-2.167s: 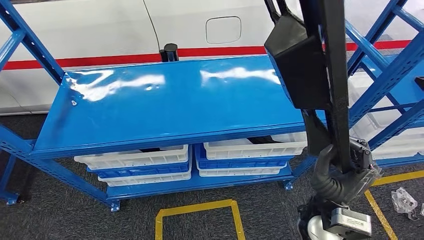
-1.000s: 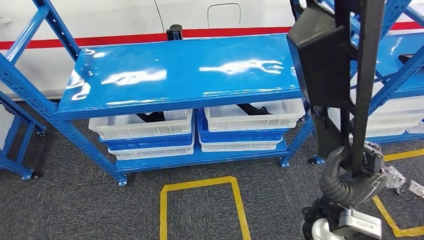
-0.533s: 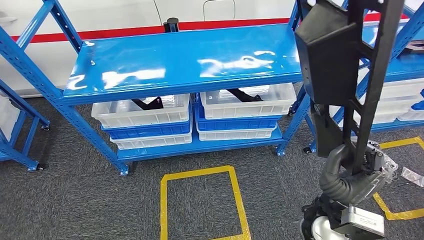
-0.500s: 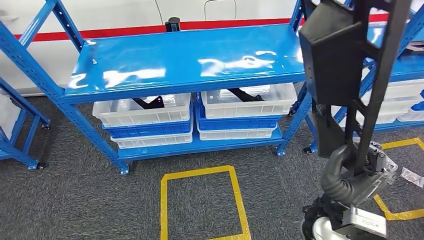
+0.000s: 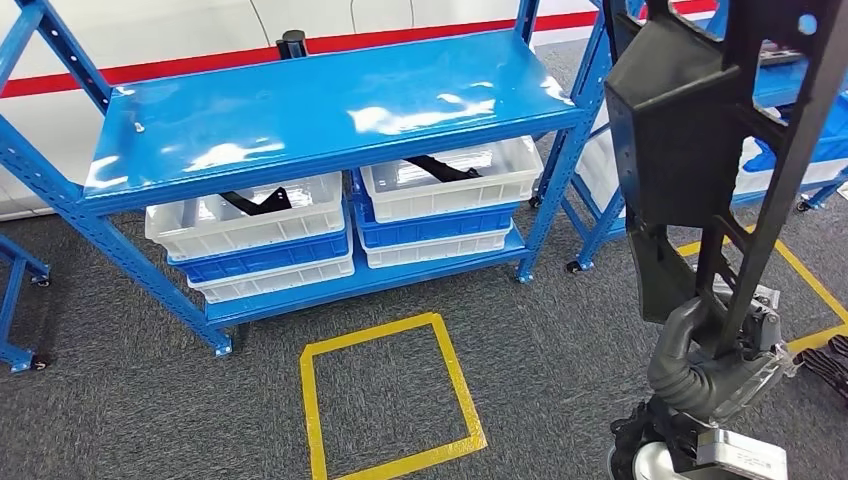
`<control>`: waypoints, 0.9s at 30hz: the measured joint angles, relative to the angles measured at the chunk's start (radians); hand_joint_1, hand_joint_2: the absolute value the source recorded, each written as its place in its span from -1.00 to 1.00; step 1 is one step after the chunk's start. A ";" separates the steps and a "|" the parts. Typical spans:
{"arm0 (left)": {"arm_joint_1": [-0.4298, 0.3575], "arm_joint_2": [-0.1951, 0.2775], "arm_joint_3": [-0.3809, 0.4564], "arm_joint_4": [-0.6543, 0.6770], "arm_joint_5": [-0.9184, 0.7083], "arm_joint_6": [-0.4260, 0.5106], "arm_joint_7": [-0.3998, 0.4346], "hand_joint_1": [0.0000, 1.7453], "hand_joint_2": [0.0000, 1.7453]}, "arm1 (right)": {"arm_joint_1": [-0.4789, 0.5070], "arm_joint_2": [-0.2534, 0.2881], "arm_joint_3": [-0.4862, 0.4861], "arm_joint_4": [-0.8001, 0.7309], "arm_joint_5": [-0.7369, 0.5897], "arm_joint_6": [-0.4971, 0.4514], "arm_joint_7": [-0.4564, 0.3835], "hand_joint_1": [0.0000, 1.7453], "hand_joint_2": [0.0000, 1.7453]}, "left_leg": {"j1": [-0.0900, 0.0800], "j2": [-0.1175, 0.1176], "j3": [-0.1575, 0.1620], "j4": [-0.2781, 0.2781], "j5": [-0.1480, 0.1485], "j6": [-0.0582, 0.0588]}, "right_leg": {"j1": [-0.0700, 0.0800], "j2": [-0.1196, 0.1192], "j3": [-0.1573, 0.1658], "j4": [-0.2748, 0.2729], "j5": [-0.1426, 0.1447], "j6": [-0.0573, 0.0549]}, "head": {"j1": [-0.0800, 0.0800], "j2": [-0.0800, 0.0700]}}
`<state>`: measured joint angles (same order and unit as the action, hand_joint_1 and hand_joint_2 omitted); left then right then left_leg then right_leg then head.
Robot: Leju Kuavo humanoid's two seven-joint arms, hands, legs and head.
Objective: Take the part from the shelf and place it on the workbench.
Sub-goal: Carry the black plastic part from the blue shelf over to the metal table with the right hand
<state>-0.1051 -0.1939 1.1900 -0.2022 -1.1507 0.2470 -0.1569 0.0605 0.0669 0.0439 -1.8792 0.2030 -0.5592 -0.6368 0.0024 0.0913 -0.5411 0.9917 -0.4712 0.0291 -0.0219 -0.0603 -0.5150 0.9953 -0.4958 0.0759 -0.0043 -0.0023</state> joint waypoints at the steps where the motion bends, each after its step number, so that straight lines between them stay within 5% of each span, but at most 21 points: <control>1: 0.000 0.001 0.000 0.000 0.000 -0.004 -0.004 -1.00 1.00 | 0.001 0.000 -0.001 0.000 0.000 0.002 -0.001 1.00 1.00 | -0.002 0.007 -0.001 0.002 0.002 -0.005 | 0.004 0.002 -0.001 -0.006 0.000 -0.008 | -0.002 0.000; 3: -0.001 0.001 0.000 0.000 0.001 -0.009 -0.009 -1.00 1.00 | 0.003 -0.001 -0.004 0.000 0.001 0.004 -0.002 1.00 1.00 | 0.002 0.014 -0.002 0.005 0.001 -0.016 | 0.000 0.021 -0.010 -0.004 0.007 -0.022 | -0.004 0.000; 5: -0.002 0.001 0.000 0.000 0.002 -0.010 -0.011 -1.00 1.00 | 0.002 0.000 -0.006 0.000 0.002 0.004 -0.004 1.00 1.00 | 0.009 -0.023 -0.019 0.047 -0.036 -0.026 | -0.006 0.038 -0.015 -0.005 0.015 -0.039 | -0.005 0.000; 8: 0.001 0.002 -0.001 0.000 0.001 -0.014 -0.012 -1.00 1.00 | 0.002 0.002 -0.007 0.000 0.003 0.005 -0.006 1.00 1.00 | 0.011 -0.085 -0.097 0.232 -0.139 -0.032 | -0.004 0.067 -0.025 -0.005 0.025 -0.058 | -0.007 0.000; 10: 0.003 0.004 -0.001 0.000 -0.001 -0.019 -0.011 -1.00 1.00 | 0.013 0.003 -0.008 -0.002 0.005 0.004 -0.009 1.00 1.00 | 0.011 -0.092 -0.116 0.286 -0.146 -0.030 | -0.001 0.090 -0.029 -0.004 0.028 -0.060 | -0.007 0.000; 12: 0.004 0.006 -0.001 0.000 -0.007 -0.024 -0.007 -1.00 1.00 | 0.031 0.004 -0.008 -0.007 0.006 0.003 -0.013 1.00 1.00 | 0.011 -0.105 -0.068 0.196 -0.084 -0.023 | 0.000 0.115 -0.029 -0.002 0.030 -0.059 | -0.007 0.000; 14: 0.005 0.007 -0.002 0.000 -0.010 -0.024 -0.001 -1.00 1.00 | 0.044 0.008 -0.009 -0.015 0.006 0.005 -0.014 1.00 1.00 | 0.014 -0.153 -0.007 0.073 -0.033 -0.016 | 0.002 0.138 -0.032 0.002 0.031 -0.055 | -0.006 0.000; 16: 0.006 0.008 -0.002 0.000 -0.009 -0.022 0.011 -1.00 1.00 | 0.051 0.011 -0.010 -0.021 0.004 0.013 -0.014 1.00 1.00 | 0.013 -0.180 0.014 0.021 -0.027 -0.013 | 0.002 0.161 -0.045 0.004 0.038 -0.044 | -0.006 0.000; 18: 0.005 0.008 -0.002 0.000 -0.004 -0.019 0.020 -1.00 1.00 | 0.056 0.012 -0.011 -0.023 0.001 0.021 -0.014 1.00 1.00 | 0.011 -0.158 0.013 0.010 -0.025 -0.007 | -0.001 0.180 -0.060 0.003 0.047 -0.029 | -0.007 0.000; 19: 0.005 0.008 -0.002 0.000 -0.002 -0.018 0.022 -1.00 1.00 | 0.058 0.012 -0.011 -0.024 0.000 0.023 -0.014 1.00 1.00 | 0.012 -0.145 0.012 0.005 -0.021 -0.001 | 0.000 0.171 -0.069 0.008 0.046 -0.023 | -0.007 0.000; 22: 0.004 0.008 -0.001 0.000 0.001 -0.014 0.023 -1.00 1.00 | 0.054 0.012 -0.012 -0.025 0.000 0.029 -0.014 1.00 1.00 | 0.011 -0.101 0.010 -0.004 -0.011 0.011 | 0.008 0.096 -0.130 0.127 -0.014 -0.027 | 0.004 0.000; 24: 0.007 0.008 0.000 0.000 0.011 -0.004 0.019 -1.00 1.00 | 0.052 0.013 -0.012 -0.023 -0.003 0.038 -0.014 1.00 1.00 | 0.008 -0.070 0.008 -0.004 -0.011 0.013 | 0.008 0.077 -0.178 0.243 -0.058 -0.030 | 0.009 0.000; 26: 0.008 0.007 0.003 0.000 0.024 0.009 0.008 -1.00 1.00 | 0.053 0.011 -0.012 -0.019 -0.008 0.047 -0.013 1.00 1.00 | 0.008 -0.043 0.007 -0.004 -0.011 0.013 | 0.005 0.068 -0.169 0.247 -0.051 -0.019 | 0.009 0.000; 27: 0.008 0.006 0.004 0.000 0.029 0.014 0.001 -1.00 1.00 | 0.052 0.010 -0.012 -0.017 -0.012 0.050 -0.013 1.00 1.00 | 0.008 -0.031 0.008 -0.003 -0.011 0.012 | 0.003 0.059 -0.139 0.197 -0.030 -0.011 | 0.009 0.000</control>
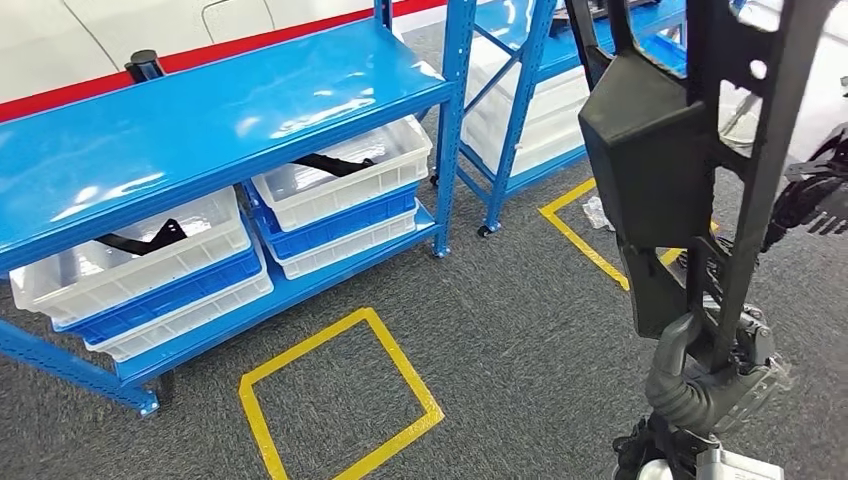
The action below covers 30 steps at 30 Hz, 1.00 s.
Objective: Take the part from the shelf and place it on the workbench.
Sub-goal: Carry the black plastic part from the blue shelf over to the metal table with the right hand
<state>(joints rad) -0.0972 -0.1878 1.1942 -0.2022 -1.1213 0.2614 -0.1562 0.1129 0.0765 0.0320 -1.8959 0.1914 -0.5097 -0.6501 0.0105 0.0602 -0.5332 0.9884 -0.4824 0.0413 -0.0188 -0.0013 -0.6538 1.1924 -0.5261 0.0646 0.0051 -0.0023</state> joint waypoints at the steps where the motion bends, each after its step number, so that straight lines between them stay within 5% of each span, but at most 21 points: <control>1: 0.000 -0.001 0.001 0.000 0.003 0.004 -0.006 -1.00 1.00 | 0.000 -0.002 0.000 0.002 -0.004 0.001 0.000 1.00 1.00 | -0.001 0.010 0.001 0.001 -0.001 -0.002 | -0.001 -0.021 0.040 -0.073 0.022 0.007 | 0.000 0.000; 4: 0.000 -0.002 0.007 0.000 0.009 0.007 -0.017 -1.00 1.00 | -0.001 -0.004 0.000 0.007 -0.012 0.002 -0.003 1.00 1.00 | -0.010 0.033 0.002 0.004 -0.004 -0.014 | 0.005 -0.063 0.107 -0.196 0.054 0.000 | -0.002 0.000; 7: -0.001 -0.002 0.012 0.000 0.011 0.006 -0.024 -1.00 1.00 | 0.000 -0.007 0.000 0.015 -0.020 -0.003 -0.005 1.00 1.00 | -0.007 0.043 0.002 0.007 -0.007 -0.029 | 0.005 -0.035 0.098 -0.195 0.060 -0.020 | -0.003 0.000; 9: -0.001 -0.002 0.013 0.000 0.011 0.003 -0.027 -1.00 1.00 | -0.003 -0.006 0.000 0.017 -0.021 -0.010 -0.006 1.00 1.00 | -0.001 0.002 -0.014 0.046 -0.040 -0.039 | -0.002 -0.016 0.096 -0.197 0.066 -0.034 | -0.004 0.000; 11: 0.000 -0.001 0.014 0.000 0.010 -0.001 -0.028 -1.00 1.00 | -0.009 -0.003 0.002 0.020 -0.021 -0.015 -0.006 1.00 1.00 | 0.002 -0.047 -0.067 0.167 -0.109 -0.044 | -0.003 0.002 0.092 -0.197 0.069 -0.047 | -0.007 0.000; 13: 0.003 0.000 0.014 0.000 0.009 0.001 -0.035 -1.00 1.00 | -0.014 0.000 0.003 0.024 -0.020 -0.023 -0.006 1.00 1.00 | 0.002 -0.060 -0.126 0.293 -0.158 -0.043 | 0.000 0.024 0.089 -0.197 0.072 -0.054 | -0.009 0.000; 14: 0.003 0.002 0.014 0.000 0.007 0.003 -0.040 -1.00 1.00 | -0.016 0.001 0.004 0.026 -0.019 -0.028 -0.006 1.00 1.00 | 0.002 -0.061 -0.135 0.311 -0.154 -0.041 | 0.002 0.037 0.089 -0.197 0.073 -0.055 | -0.009 0.000; 16: 0.003 0.005 0.014 0.000 0.004 0.009 -0.051 -1.00 1.00 | -0.023 0.003 0.004 0.028 -0.016 -0.037 -0.006 1.00 1.00 | 0.002 -0.069 -0.098 0.233 -0.095 -0.034 | 0.003 0.064 0.089 -0.195 0.075 -0.054 | -0.009 0.000; 18: 0.003 0.010 0.014 0.000 0.003 0.010 -0.054 -1.00 1.00 | -0.034 0.005 0.004 0.029 -0.012 -0.043 -0.006 1.00 1.00 | 0.004 -0.116 -0.031 0.094 -0.031 -0.024 | 0.006 0.089 0.088 -0.192 0.077 -0.050 | -0.009 0.000; 20: 0.002 0.014 0.014 0.000 0.004 0.010 -0.052 -1.00 1.00 | -0.043 0.007 0.004 0.030 -0.011 -0.047 -0.005 1.00 1.00 | 0.004 -0.154 0.000 0.026 -0.014 -0.020 | 0.006 0.111 0.078 -0.188 0.082 -0.040 | -0.007 0.000; 22: 0.002 0.016 0.015 0.000 0.011 0.013 -0.047 -1.00 1.00 | -0.048 0.007 0.004 0.033 -0.012 -0.046 -0.004 1.00 1.00 | 0.001 -0.140 0.000 0.017 -0.013 -0.015 | 0.002 0.132 0.064 -0.189 0.089 -0.025 | -0.006 0.000; 24: 0.000 0.016 0.019 0.000 0.024 0.014 -0.044 -1.00 1.00 | -0.053 0.007 0.004 0.038 -0.016 -0.042 -0.004 1.00 1.00 | 0.002 -0.112 0.000 0.007 -0.005 -0.004 | 0.006 0.097 0.042 -0.164 0.079 -0.017 | -0.002 0.000; 26: 0.001 0.017 0.025 0.000 0.032 0.015 -0.043 -1.00 1.00 | -0.061 0.007 0.004 0.044 -0.019 -0.038 -0.004 1.00 1.00 | 0.002 -0.080 -0.001 0.003 0.000 0.002 | 0.009 0.035 -0.009 -0.063 0.031 -0.020 | 0.005 0.000; 28: 0.003 0.018 0.030 0.000 0.035 0.015 -0.042 -1.00 1.00 | -0.065 0.007 0.005 0.050 -0.021 -0.037 -0.004 1.00 1.00 | 0.001 -0.047 -0.003 0.003 0.000 0.004 | 0.005 0.015 -0.069 0.069 -0.018 -0.020 | 0.010 0.000; 30: 0.003 0.018 0.035 0.000 0.036 0.015 -0.042 -1.00 1.00 | -0.065 0.007 0.005 0.057 -0.021 -0.036 -0.004 1.00 1.00 | 0.001 -0.017 -0.004 0.003 -0.001 0.003 | -0.001 0.009 -0.073 0.091 -0.018 -0.007 | 0.011 0.000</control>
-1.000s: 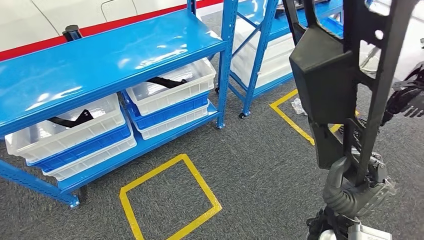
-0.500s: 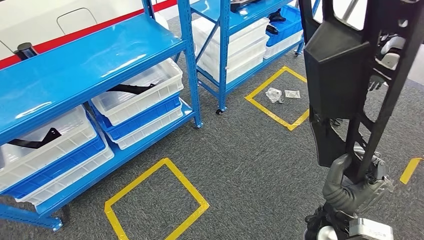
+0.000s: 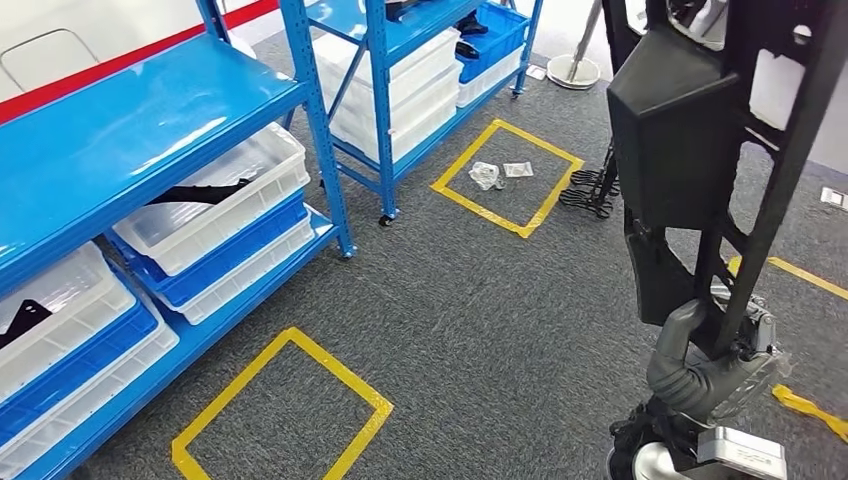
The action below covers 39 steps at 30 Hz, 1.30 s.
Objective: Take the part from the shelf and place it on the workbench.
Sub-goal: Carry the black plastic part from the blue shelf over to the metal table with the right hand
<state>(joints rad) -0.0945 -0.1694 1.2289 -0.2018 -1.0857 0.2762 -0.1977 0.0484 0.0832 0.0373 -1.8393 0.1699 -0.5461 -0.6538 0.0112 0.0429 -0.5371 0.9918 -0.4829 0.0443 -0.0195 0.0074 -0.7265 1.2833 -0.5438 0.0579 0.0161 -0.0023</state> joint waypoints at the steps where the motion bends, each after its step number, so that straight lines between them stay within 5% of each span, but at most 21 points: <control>1: 0.000 0.000 0.002 0.000 0.000 0.000 0.001 -1.00 1.00 | 0.000 0.000 0.000 0.002 0.000 0.000 0.000 1.00 1.00 | 0.000 0.013 0.001 0.000 -0.001 -0.001 | -0.003 -0.008 0.030 -0.052 0.021 0.009 | 0.000 0.000; 3: -0.001 0.001 0.004 0.000 -0.001 0.000 0.007 -1.00 1.00 | 0.000 -0.001 0.000 0.003 0.000 0.000 0.000 1.00 1.00 | -0.003 0.034 0.004 0.001 -0.005 -0.008 | -0.002 -0.047 0.117 -0.201 0.066 0.020 | 0.000 0.000; 4: -0.001 0.002 0.004 0.000 -0.003 0.001 0.012 -1.00 1.00 | 0.002 0.000 0.000 0.003 0.000 -0.002 0.000 1.00 1.00 | -0.006 0.044 0.006 0.002 -0.007 -0.013 | 0.000 -0.062 0.146 -0.254 0.080 0.017 | -0.001 0.000; 7: -0.001 0.008 0.004 0.000 -0.013 0.005 0.025 -1.00 1.00 | 0.023 0.003 -0.005 -0.002 -0.002 -0.010 0.000 1.00 1.00 | -0.010 0.067 0.011 0.003 -0.012 -0.027 | 0.007 -0.053 0.157 -0.283 0.087 -0.006 | -0.007 0.000; 10: -0.001 0.018 0.004 0.000 -0.014 0.013 0.034 -1.00 1.00 | 0.051 0.007 -0.013 -0.015 -0.012 -0.006 0.000 1.00 1.00 | 0.000 0.017 -0.009 0.057 -0.057 -0.044 | -0.005 -0.024 0.154 -0.285 0.093 -0.030 | -0.009 0.000; 12: 0.002 0.024 0.006 0.000 -0.010 0.018 0.044 -1.00 1.00 | 0.063 0.011 -0.015 -0.020 -0.026 0.005 0.001 1.00 1.00 | 0.002 -0.032 -0.065 0.185 -0.128 -0.047 | -0.005 -0.004 0.153 -0.285 0.095 -0.042 | -0.012 0.000; 14: 0.007 0.028 0.008 0.000 -0.006 0.019 0.053 -1.00 1.00 | 0.071 0.014 -0.017 -0.020 -0.034 0.013 0.001 1.00 1.00 | 0.002 -0.042 -0.116 0.290 -0.163 -0.048 | -0.003 0.022 0.152 -0.285 0.097 -0.046 | -0.013 0.000; 16: 0.009 0.031 0.010 0.000 -0.004 0.018 0.056 -1.00 1.00 | 0.076 0.015 -0.018 -0.020 -0.037 0.016 0.001 1.00 1.00 | 0.004 -0.047 -0.103 0.256 -0.121 -0.046 | -0.002 0.051 0.152 -0.283 0.097 -0.046 | -0.013 0.000; 18: 0.009 0.033 0.012 0.000 -0.003 0.013 0.060 -1.00 1.00 | 0.077 0.017 -0.018 -0.021 -0.037 0.016 0.000 1.00 1.00 | 0.010 -0.090 -0.043 0.124 -0.053 -0.042 | -0.001 0.077 0.150 -0.276 0.097 -0.044 | -0.014 0.000; 21: 0.009 0.034 0.016 0.000 0.004 -0.008 0.056 -1.00 1.00 | 0.079 0.019 -0.018 -0.027 -0.034 0.010 0.000 1.00 1.00 | 0.012 -0.141 -0.003 0.031 -0.027 -0.037 | 0.002 0.112 0.136 -0.269 0.100 -0.028 | -0.012 0.000; 23: 0.008 0.031 0.018 0.000 0.007 -0.023 0.041 -1.00 1.00 | 0.084 0.020 -0.017 -0.034 -0.031 0.007 0.000 1.00 1.00 | 0.008 -0.114 -0.003 0.026 -0.021 -0.025 | -0.001 0.122 0.123 -0.269 0.106 -0.014 | -0.012 0.000; 25: 0.007 0.028 0.018 0.000 0.006 -0.033 0.028 -1.00 1.00 | 0.083 0.018 -0.017 -0.037 -0.028 0.006 0.000 1.00 1.00 | 0.008 -0.085 -0.001 0.018 -0.013 -0.010 | 0.003 0.075 0.098 -0.232 0.088 -0.010 | -0.007 0.000; 27: 0.007 0.024 0.018 0.000 0.003 -0.036 0.024 -1.00 1.00 | 0.080 0.017 -0.016 -0.037 -0.026 0.005 0.000 1.00 1.00 | 0.006 -0.053 -0.002 0.015 -0.012 -0.002 | 0.007 0.019 0.044 -0.116 0.036 -0.016 | -0.002 0.000; 29: 0.008 0.022 0.018 0.000 0.000 -0.036 0.024 -1.00 1.00 | 0.080 0.015 -0.015 -0.037 -0.023 0.006 0.002 1.00 1.00 | 0.004 -0.021 -0.003 0.016 -0.013 0.000 | 0.004 0.006 -0.009 0.002 -0.007 -0.015 | -0.001 0.000; 30: 0.008 0.022 0.018 0.000 -0.001 -0.036 0.024 -1.00 1.00 | 0.081 0.014 -0.015 -0.037 -0.020 0.005 0.004 1.00 1.00 | 0.004 -0.006 -0.003 0.016 -0.013 0.000 | 0.002 0.003 -0.012 0.016 -0.008 -0.010 | -0.001 0.000; 31: 0.007 0.021 0.018 0.000 -0.004 -0.037 0.025 -1.00 1.00 | 0.082 0.013 -0.015 -0.039 -0.016 0.005 0.006 1.00 1.00 | 0.005 0.007 -0.003 0.016 -0.014 -0.002 | 0.000 -0.002 0.007 -0.012 0.005 -0.002 | -0.001 0.000; 34: 0.006 0.016 0.018 0.000 -0.019 -0.045 0.049 -1.00 1.00 | 0.086 0.008 -0.014 -0.053 0.008 0.003 0.016 1.00 1.00 | 0.002 0.039 0.004 0.017 -0.022 -0.012 | 0.001 -0.052 0.123 -0.217 0.066 0.011 | 0.000 0.000; 36: 0.006 0.010 0.015 0.001 -0.034 -0.053 0.074 -1.00 1.00 | 0.092 0.006 -0.014 -0.067 0.028 0.001 0.028 1.00 1.00 | -0.005 0.056 0.008 0.018 -0.026 -0.022 | 0.007 -0.065 0.152 -0.271 0.077 0.001 | -0.003 0.000; 39: 0.004 -0.005 0.002 0.001 -0.059 -0.062 0.096 -1.00 1.00 | 0.103 -0.002 -0.014 -0.083 0.058 0.007 0.044 1.00 1.00 | -0.001 0.057 0.012 0.022 -0.036 -0.037 | 0.002 -0.033 0.150 -0.272 0.084 -0.017 | -0.008 0.000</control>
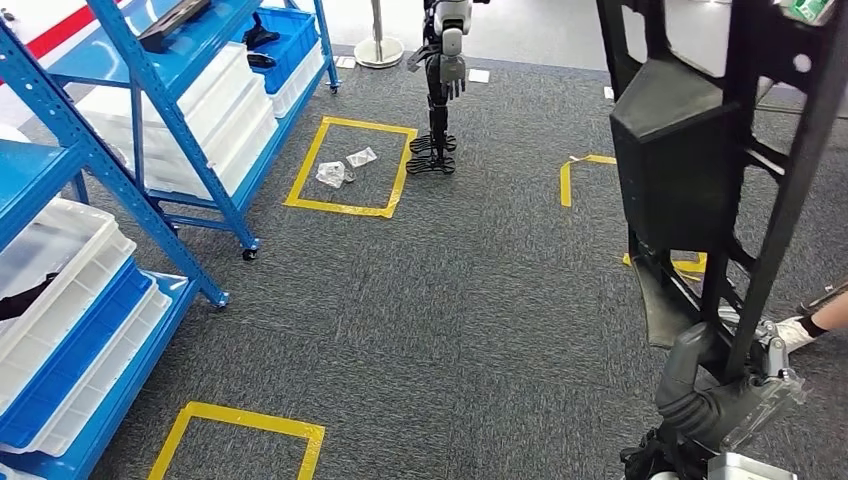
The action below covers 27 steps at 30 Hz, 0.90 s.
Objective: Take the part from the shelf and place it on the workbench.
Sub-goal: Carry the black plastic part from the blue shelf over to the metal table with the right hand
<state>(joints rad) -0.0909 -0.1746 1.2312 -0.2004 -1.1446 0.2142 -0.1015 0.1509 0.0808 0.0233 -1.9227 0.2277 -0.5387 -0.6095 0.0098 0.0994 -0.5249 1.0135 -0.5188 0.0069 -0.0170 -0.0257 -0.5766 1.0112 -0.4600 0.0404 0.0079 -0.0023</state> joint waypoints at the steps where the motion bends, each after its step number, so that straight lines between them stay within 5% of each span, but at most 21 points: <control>1: -0.001 -0.005 -0.004 0.000 -0.004 0.001 0.002 -1.00 1.00 | 0.000 -0.002 0.000 -0.004 0.007 0.003 0.003 1.00 1.00 | 0.003 -0.021 -0.008 0.021 -0.017 -0.004 | -0.004 0.010 0.000 -0.001 0.002 -0.008 | -0.002 0.000; 3: -0.001 -0.008 -0.008 0.000 0.001 0.005 -0.004 -1.00 1.00 | -0.004 -0.003 0.003 -0.008 0.012 0.005 0.008 1.00 1.00 | 0.006 -0.077 -0.055 0.127 -0.079 -0.008 | -0.008 0.029 0.000 -0.002 0.004 -0.020 | -0.006 0.000; 5: 0.001 -0.009 -0.009 0.000 0.014 0.016 -0.022 -1.00 1.00 | -0.012 -0.005 0.006 -0.005 -0.001 0.009 0.007 1.00 1.00 | 0.006 -0.098 -0.118 0.255 -0.130 -0.008 | -0.005 0.051 -0.001 -0.002 0.005 -0.027 | -0.007 0.000; 6: 0.002 -0.008 -0.009 0.000 0.021 0.022 -0.033 -1.00 1.00 | -0.018 -0.007 0.008 -0.002 -0.013 0.011 0.003 1.00 1.00 | 0.006 -0.100 -0.134 0.281 -0.129 -0.008 | -0.004 0.064 -0.001 -0.002 0.005 -0.028 | -0.007 0.000; 8: 0.002 -0.005 -0.008 0.000 0.032 0.034 -0.047 -1.00 1.00 | -0.035 -0.011 0.008 0.006 -0.035 0.013 -0.010 1.00 1.00 | 0.009 -0.108 -0.111 0.221 -0.072 -0.006 | -0.004 0.092 0.002 0.000 0.005 -0.028 | -0.007 0.000; 10: 0.002 -0.001 -0.008 0.000 0.038 0.035 -0.051 -1.00 1.00 | -0.050 -0.013 0.008 0.010 -0.044 0.010 -0.018 1.00 1.00 | 0.015 -0.149 -0.052 0.088 -0.006 -0.004 | -0.001 0.118 0.002 0.004 0.005 -0.025 | -0.007 0.000; 12: 0.001 0.005 -0.007 0.000 0.037 0.029 -0.051 -1.00 1.00 | -0.056 -0.014 0.008 0.010 -0.042 0.004 -0.020 1.00 1.00 | 0.016 -0.180 -0.022 0.020 0.012 -0.001 | 0.001 0.140 -0.006 0.007 0.007 -0.014 | -0.006 0.000; 14: -0.001 0.008 -0.007 0.000 0.036 0.023 -0.054 -1.00 1.00 | -0.055 -0.016 0.007 0.008 -0.037 -0.003 -0.021 1.00 1.00 | 0.010 -0.165 -0.020 0.013 0.012 0.007 | -0.001 0.161 -0.017 0.004 0.012 0.001 | -0.006 0.000; 15: -0.003 0.010 -0.007 0.000 0.036 0.020 -0.058 -1.00 1.00 | -0.052 -0.018 0.006 0.006 -0.035 -0.005 -0.021 1.00 1.00 | 0.008 -0.153 -0.019 0.009 0.015 0.015 | -0.002 0.154 -0.024 0.008 0.012 0.006 | -0.006 0.000; 17: -0.006 0.011 -0.007 0.000 0.039 0.014 -0.069 -1.00 1.00 | -0.049 -0.021 0.005 0.001 -0.030 -0.008 -0.020 1.00 1.00 | 0.009 -0.125 -0.017 0.000 0.022 0.031 | 0.002 0.104 -0.059 0.066 -0.016 0.007 | 0.000 0.000; 19: -0.008 0.011 -0.006 0.000 0.044 0.012 -0.074 -1.00 1.00 | -0.047 -0.022 0.005 -0.001 -0.029 -0.010 -0.021 1.00 1.00 | 0.006 -0.094 -0.017 -0.002 0.021 0.039 | 0.003 0.052 -0.122 0.193 -0.069 0.001 | 0.006 0.000; 21: -0.008 0.012 -0.004 0.000 0.048 0.012 -0.076 -1.00 1.00 | -0.042 -0.022 0.005 -0.001 -0.030 -0.010 -0.020 1.00 1.00 | 0.004 -0.064 -0.017 -0.002 0.019 0.040 | 0.000 0.039 -0.168 0.287 -0.096 0.006 | 0.006 0.000; 22: -0.008 0.013 -0.002 0.000 0.049 0.013 -0.076 -1.00 1.00 | -0.039 -0.022 0.005 -0.001 -0.031 -0.011 -0.020 1.00 1.00 | 0.004 -0.051 -0.016 -0.002 0.018 0.039 | -0.002 0.035 -0.166 0.284 -0.090 0.012 | 0.007 0.000; 24: -0.011 0.014 0.000 0.000 0.049 0.016 -0.076 -1.00 1.00 | -0.037 -0.022 0.005 -0.002 -0.035 -0.009 -0.020 1.00 1.00 | 0.004 -0.027 -0.011 -0.001 0.014 0.034 | -0.005 0.011 -0.102 0.169 -0.044 0.028 | 0.007 0.000; 27: -0.013 0.016 0.001 -0.001 0.048 0.021 -0.081 -1.00 1.00 | -0.037 -0.018 0.005 -0.007 -0.040 -0.001 -0.017 1.00 1.00 | -0.004 0.000 0.000 -0.001 0.003 0.018 | 0.003 -0.049 -0.015 0.017 0.001 0.024 | 0.005 0.000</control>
<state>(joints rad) -0.1039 -0.1589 1.2319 -0.2015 -1.0968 0.2347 -0.1825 0.1141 0.0631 0.0283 -1.9301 0.1881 -0.5395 -0.6269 0.0057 0.0993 -0.5246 1.0121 -0.5153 0.0254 -0.0143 -0.0751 -0.5919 1.0284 -0.4590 0.0642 0.0133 -0.0023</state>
